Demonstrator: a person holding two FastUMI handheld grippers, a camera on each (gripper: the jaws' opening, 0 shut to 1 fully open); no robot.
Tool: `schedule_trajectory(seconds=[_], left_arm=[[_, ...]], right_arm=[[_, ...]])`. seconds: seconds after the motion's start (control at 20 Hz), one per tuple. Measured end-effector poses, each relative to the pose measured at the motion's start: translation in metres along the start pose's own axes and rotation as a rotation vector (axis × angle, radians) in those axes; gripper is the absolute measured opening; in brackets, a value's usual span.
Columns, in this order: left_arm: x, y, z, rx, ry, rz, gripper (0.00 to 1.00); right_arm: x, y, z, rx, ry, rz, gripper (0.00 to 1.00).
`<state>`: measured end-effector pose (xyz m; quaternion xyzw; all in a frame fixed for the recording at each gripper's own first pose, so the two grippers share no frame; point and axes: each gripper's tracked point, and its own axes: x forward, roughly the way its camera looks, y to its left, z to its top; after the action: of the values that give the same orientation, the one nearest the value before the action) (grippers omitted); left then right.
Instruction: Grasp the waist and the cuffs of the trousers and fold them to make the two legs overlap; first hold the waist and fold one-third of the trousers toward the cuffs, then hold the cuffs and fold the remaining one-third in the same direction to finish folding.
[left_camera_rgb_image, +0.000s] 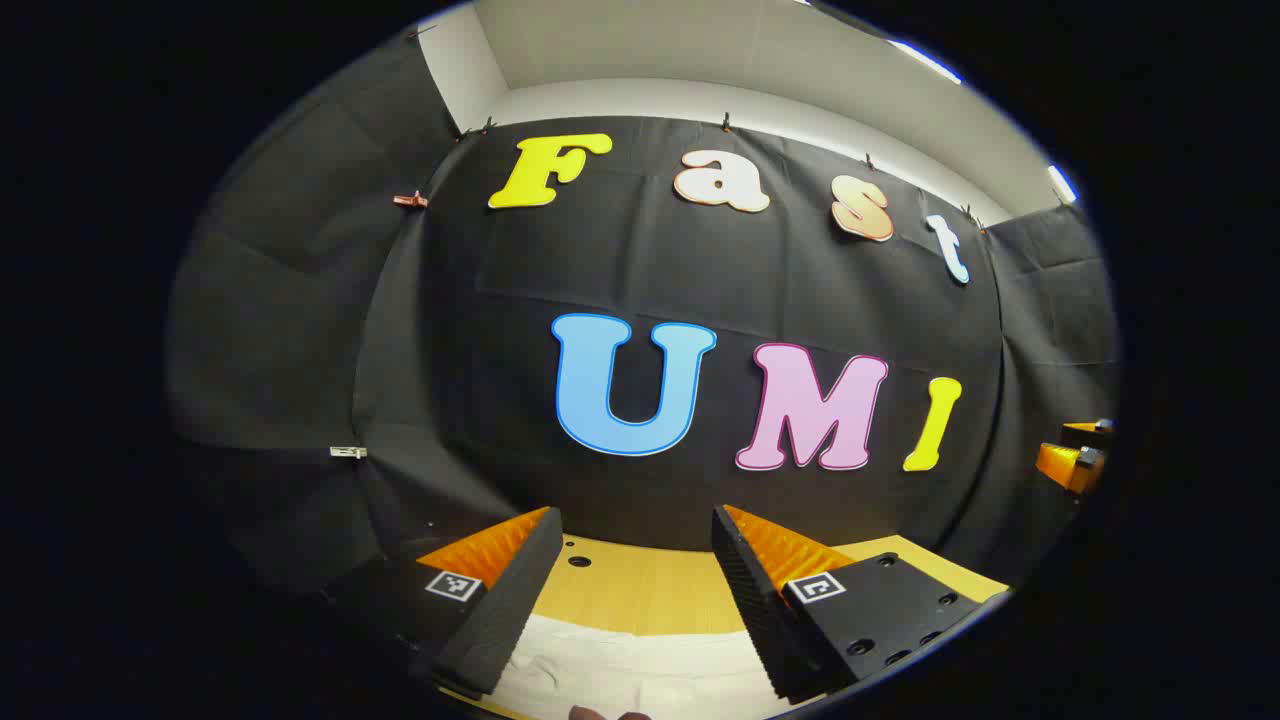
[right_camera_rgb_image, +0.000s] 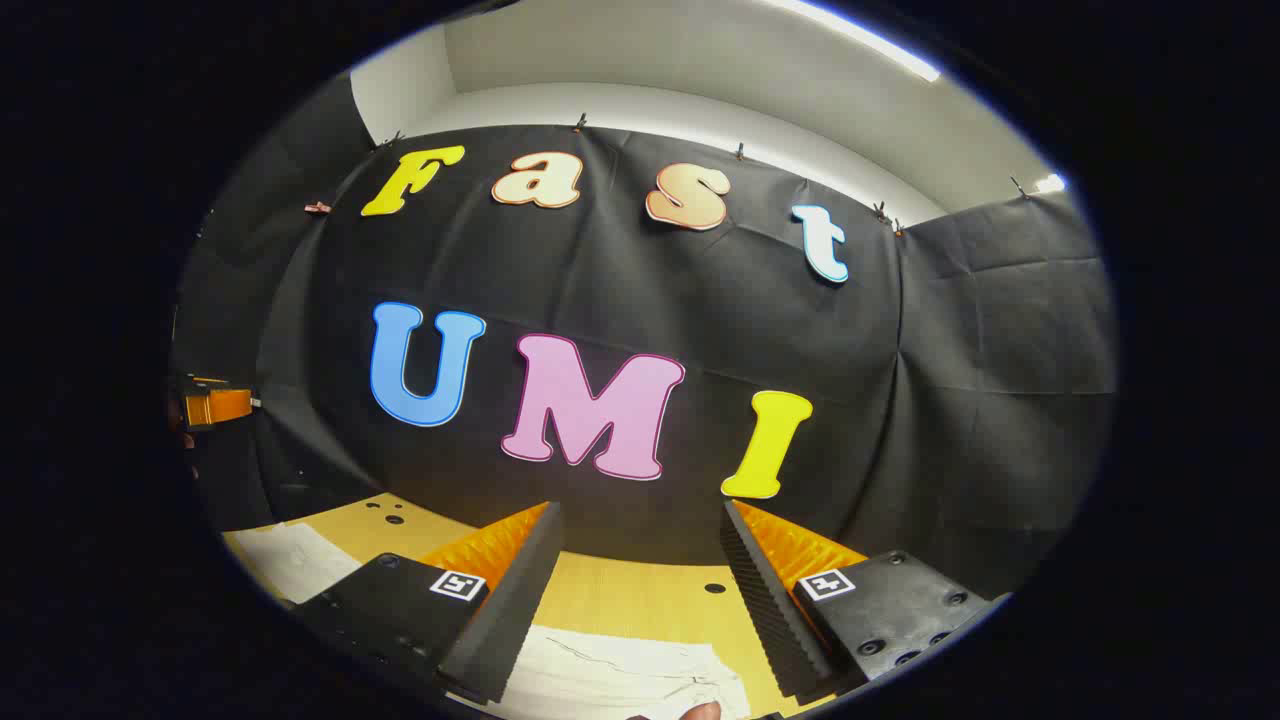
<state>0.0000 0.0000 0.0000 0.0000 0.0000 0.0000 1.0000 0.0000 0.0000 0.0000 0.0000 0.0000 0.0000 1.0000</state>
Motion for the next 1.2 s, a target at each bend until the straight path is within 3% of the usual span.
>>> schedule_trajectory(seconds=[0.4,0.7,0.95,1.2], left_arm=[[-0.004,0.000,0.000,-0.007,-0.008,-0.003,0.95],[-0.009,0.003,-0.010,0.064,0.009,-0.065,0.95],[-0.017,0.036,-0.040,0.306,0.075,-0.136,0.96],[-0.036,0.076,-0.117,0.609,0.255,-0.267,0.97]], right_arm=[[-0.004,0.002,-0.006,-0.001,0.015,0.004,0.97],[-0.006,0.001,-0.009,-0.040,0.022,0.011,0.97],[-0.012,-0.003,-0.023,-0.126,0.057,0.026,0.97],[-0.022,-0.011,-0.046,-0.202,0.116,0.034,0.97]])
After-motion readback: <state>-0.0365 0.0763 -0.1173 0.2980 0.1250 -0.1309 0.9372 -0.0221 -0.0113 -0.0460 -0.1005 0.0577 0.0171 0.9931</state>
